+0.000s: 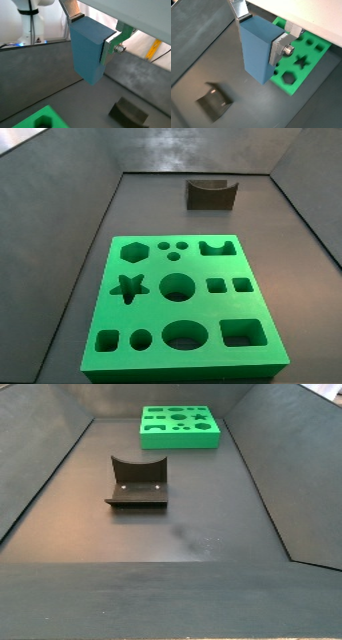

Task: Pick up the rectangle object. Move up. Place the rectangle object on the fixture. Regrasp the rectangle object. Move to above the board. Insert the rectangle object.
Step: Move to above the board, then insert the rectangle object.

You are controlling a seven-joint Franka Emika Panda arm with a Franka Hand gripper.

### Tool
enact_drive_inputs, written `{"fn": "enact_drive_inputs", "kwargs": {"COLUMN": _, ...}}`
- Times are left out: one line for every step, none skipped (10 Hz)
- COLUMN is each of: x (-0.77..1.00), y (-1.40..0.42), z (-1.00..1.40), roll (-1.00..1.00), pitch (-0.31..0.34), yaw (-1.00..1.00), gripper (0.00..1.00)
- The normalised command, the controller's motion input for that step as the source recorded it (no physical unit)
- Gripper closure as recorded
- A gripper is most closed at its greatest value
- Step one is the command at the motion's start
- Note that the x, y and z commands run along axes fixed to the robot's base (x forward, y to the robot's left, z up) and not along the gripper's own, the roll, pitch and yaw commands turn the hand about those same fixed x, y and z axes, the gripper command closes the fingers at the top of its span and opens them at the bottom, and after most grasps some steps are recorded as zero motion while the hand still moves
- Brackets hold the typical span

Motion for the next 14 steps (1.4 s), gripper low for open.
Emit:
{"fn": "enact_drive_inputs", "kwargs": {"x": -0.18, "y": -0.05, "z": 0.03, "roll": -1.0, "pitch": -0.139, "yaw": -0.03, "gripper": 1.0}}
{"fn": "enact_drive_inputs", "kwargs": {"x": -0.13, "y": 0.02, "z": 0.02, "roll": -1.0, "pitch": -0.162, "yaw": -0.03, "gripper": 1.0}}
{"fn": "enact_drive_inputs", "kwargs": {"x": -0.1, "y": 0.05, "z": 0.0, "roll": -1.0, "pitch": -0.19, "yaw": -0.03, "gripper": 1.0}}
{"fn": "enact_drive_inputs", "kwargs": {"x": -0.1, "y": 0.05, "z": 0.01, "roll": -0.85, "pitch": -0.175, "yaw": -0.03, "gripper": 1.0}}
{"fn": "enact_drive_inputs", "kwargs": {"x": -0.09, "y": 0.05, "z": 0.0, "roll": -0.48, "pitch": -0.129, "yaw": -0.01, "gripper": 1.0}}
{"fn": "enact_drive_inputs", "kwargs": {"x": -0.08, "y": 0.03, "z": 0.0, "roll": -0.29, "pitch": -0.103, "yaw": -0.01, "gripper": 1.0}}
{"fn": "enact_drive_inputs", "kwargs": {"x": 0.0, "y": -0.02, "z": 0.0, "roll": 0.0, "pitch": 0.0, "yaw": 0.0, "gripper": 1.0}}
{"fn": "enact_drive_inputs", "kwargs": {"x": 0.0, "y": -0.08, "z": -0.03, "roll": 0.0, "pitch": -0.023, "yaw": 0.0, "gripper": 1.0}}
{"fn": "enact_drive_inputs", "kwargs": {"x": 0.35, "y": -0.29, "z": -0.39, "roll": 0.02, "pitch": -0.034, "yaw": 0.01, "gripper": 1.0}}
{"fn": "enact_drive_inputs", "kwargs": {"x": 0.48, "y": -0.41, "z": -0.49, "roll": 0.0, "pitch": -0.067, "yaw": 0.0, "gripper": 1.0}}
{"fn": "enact_drive_inputs", "kwargs": {"x": 0.53, "y": -0.44, "z": -0.55, "roll": 0.0, "pitch": -0.084, "yaw": 0.05, "gripper": 1.0}}
{"fn": "enact_drive_inputs", "kwargs": {"x": 0.61, "y": -0.5, "z": -0.61, "roll": 0.0, "pitch": -0.087, "yaw": 0.15, "gripper": 1.0}}
{"fn": "enact_drive_inputs", "kwargs": {"x": 0.58, "y": -0.6, "z": -0.63, "roll": 0.0, "pitch": -0.094, "yaw": 0.23, "gripper": 1.0}}
{"fn": "enact_drive_inputs", "kwargs": {"x": 0.54, "y": -0.64, "z": -0.6, "roll": 0.03, "pitch": -0.089, "yaw": 0.3, "gripper": 1.0}}
